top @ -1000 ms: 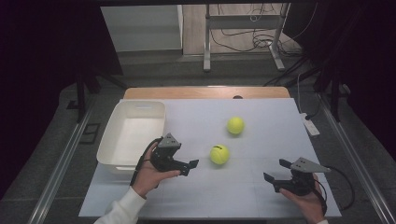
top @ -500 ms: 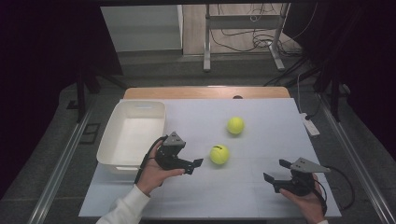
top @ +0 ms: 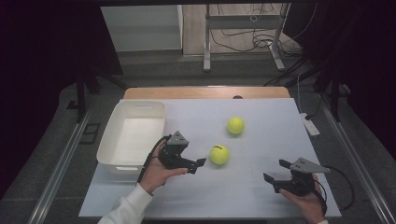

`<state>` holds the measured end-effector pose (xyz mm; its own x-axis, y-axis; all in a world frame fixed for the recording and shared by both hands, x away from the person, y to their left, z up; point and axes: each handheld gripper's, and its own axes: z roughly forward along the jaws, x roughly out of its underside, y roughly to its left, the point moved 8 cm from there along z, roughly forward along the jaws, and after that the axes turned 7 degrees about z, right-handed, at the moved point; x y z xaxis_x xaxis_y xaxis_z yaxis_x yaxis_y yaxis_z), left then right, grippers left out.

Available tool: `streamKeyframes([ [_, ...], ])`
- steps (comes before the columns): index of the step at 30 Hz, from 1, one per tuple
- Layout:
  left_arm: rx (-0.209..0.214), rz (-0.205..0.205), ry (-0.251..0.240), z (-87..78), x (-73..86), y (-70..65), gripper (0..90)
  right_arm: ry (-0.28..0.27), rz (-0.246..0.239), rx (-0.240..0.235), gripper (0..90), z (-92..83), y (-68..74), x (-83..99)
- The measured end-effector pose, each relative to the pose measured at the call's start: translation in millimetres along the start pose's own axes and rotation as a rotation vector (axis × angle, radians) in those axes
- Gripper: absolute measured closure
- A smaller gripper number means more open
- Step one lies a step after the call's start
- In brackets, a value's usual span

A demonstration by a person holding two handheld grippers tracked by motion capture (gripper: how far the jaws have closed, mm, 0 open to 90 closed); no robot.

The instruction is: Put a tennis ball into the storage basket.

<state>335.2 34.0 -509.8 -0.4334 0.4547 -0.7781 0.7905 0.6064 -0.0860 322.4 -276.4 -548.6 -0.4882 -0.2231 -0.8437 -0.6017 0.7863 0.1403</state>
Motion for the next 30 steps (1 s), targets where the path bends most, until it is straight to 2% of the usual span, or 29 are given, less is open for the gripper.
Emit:
streamKeyframes([
  [30, 0.016, 0.019, 0.021, 20.3, -10.8, -6.8, 7.6, 0.003, -0.002, 0.004, 14.0, -0.5, -1.2, 0.8],
])
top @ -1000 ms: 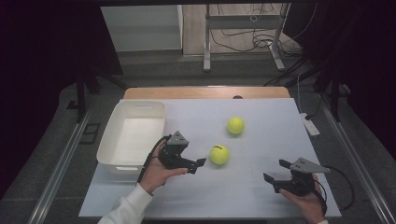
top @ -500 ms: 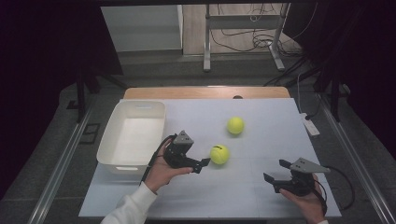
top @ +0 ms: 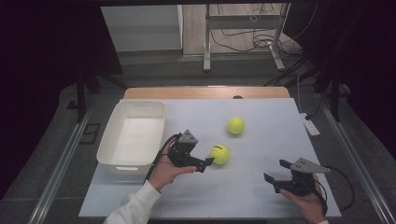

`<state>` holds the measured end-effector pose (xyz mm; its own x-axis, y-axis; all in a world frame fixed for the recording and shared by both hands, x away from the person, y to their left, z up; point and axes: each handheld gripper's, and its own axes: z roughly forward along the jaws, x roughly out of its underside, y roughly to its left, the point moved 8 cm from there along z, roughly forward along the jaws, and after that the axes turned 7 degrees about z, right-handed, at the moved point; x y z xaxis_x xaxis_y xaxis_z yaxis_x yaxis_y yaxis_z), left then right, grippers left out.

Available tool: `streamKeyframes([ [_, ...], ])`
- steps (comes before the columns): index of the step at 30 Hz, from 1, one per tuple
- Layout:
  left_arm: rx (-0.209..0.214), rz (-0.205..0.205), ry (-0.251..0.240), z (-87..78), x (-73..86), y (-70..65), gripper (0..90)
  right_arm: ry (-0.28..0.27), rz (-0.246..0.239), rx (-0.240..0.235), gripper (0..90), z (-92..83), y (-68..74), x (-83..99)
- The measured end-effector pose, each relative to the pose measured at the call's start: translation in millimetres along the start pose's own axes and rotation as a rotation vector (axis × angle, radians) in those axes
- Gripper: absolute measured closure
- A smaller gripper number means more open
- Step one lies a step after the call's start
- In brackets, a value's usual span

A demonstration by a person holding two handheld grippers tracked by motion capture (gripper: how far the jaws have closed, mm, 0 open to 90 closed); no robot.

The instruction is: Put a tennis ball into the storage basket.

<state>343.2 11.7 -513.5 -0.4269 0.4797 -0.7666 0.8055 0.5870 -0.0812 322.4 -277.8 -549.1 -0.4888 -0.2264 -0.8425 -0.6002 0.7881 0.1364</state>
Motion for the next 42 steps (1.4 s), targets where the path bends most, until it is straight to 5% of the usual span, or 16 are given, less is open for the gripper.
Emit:
streamKeyframes([
  [42, 0.045, 0.001, 0.035, 32.8, -12.4, -4.1, 7.4, 0.013, -0.007, 0.003, 14.0, 1.1, 0.2, 2.8],
])
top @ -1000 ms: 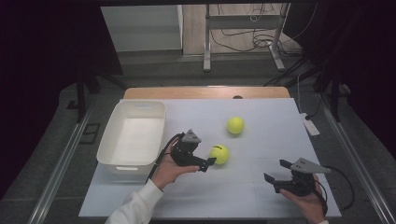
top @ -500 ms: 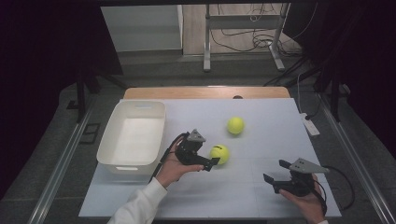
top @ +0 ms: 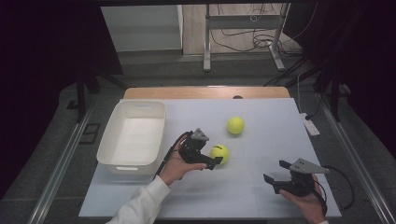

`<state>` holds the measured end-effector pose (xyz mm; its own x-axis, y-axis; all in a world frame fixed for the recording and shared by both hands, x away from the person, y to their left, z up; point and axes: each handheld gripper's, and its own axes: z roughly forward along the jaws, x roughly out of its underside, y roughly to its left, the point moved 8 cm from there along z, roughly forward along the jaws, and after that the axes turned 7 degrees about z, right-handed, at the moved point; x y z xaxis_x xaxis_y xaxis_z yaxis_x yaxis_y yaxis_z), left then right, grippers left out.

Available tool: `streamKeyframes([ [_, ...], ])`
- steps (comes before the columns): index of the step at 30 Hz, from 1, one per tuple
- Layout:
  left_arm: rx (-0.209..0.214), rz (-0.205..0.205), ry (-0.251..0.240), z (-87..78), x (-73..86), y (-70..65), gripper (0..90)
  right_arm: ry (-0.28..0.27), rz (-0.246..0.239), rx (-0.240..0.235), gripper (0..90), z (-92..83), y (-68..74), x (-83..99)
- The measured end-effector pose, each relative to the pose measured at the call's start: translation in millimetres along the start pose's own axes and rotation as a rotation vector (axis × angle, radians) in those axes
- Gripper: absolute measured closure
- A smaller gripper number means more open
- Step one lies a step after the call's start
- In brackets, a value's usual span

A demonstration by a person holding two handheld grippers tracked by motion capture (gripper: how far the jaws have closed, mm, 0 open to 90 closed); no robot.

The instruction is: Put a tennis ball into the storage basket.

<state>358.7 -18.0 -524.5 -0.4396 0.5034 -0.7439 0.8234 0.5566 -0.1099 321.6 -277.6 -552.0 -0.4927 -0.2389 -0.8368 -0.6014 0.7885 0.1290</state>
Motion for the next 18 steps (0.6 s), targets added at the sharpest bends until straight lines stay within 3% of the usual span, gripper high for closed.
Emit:
streamKeyframes([
  [18, 0.018, 0.007, 0.018, 17.2, -5.8, -0.4, 7.3, 0.0, 0.002, 0.005, 14.0, -1.5, -1.0, 0.9],
])
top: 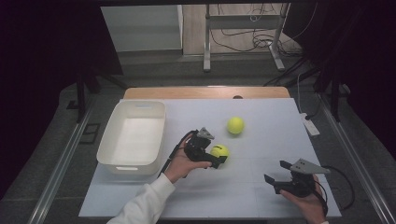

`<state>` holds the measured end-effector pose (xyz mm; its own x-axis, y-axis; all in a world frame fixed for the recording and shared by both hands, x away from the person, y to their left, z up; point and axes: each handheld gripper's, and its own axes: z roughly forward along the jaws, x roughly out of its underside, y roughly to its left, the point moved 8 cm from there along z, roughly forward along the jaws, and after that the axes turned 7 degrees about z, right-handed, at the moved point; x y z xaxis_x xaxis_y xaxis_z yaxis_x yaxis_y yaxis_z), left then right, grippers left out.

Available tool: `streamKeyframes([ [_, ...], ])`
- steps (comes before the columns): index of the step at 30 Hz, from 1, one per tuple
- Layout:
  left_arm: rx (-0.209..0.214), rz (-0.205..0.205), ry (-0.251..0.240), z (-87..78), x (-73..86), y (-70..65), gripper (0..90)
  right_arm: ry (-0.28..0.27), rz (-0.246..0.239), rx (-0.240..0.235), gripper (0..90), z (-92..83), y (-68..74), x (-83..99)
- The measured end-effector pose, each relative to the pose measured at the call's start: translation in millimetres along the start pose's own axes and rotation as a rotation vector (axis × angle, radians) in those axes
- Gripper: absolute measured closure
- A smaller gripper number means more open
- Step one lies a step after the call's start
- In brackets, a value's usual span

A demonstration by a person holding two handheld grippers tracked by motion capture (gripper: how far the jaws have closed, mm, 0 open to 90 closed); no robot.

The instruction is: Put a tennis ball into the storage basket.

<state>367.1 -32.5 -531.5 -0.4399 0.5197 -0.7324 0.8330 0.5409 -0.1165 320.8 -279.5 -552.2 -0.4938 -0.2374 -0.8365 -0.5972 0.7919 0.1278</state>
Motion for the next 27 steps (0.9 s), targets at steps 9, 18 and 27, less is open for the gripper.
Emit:
streamKeyframes([
  [9, 0.003, 0.005, 0.015, 11.8, -2.4, -0.8, 7.1, -0.003, 0.001, -0.003, 14.1, -0.8, -0.1, -0.1],
  [18, -0.006, -0.009, 0.059, 27.2, 3.4, 6.7, 7.0, -0.004, 0.004, 0.0, 14.1, -2.2, -0.7, 0.3],
  [27, -0.018, -0.006, 0.086, 35.8, 7.8, 9.8, 8.0, -0.004, 0.008, 0.002, 14.1, -2.4, -1.6, 0.4],
])
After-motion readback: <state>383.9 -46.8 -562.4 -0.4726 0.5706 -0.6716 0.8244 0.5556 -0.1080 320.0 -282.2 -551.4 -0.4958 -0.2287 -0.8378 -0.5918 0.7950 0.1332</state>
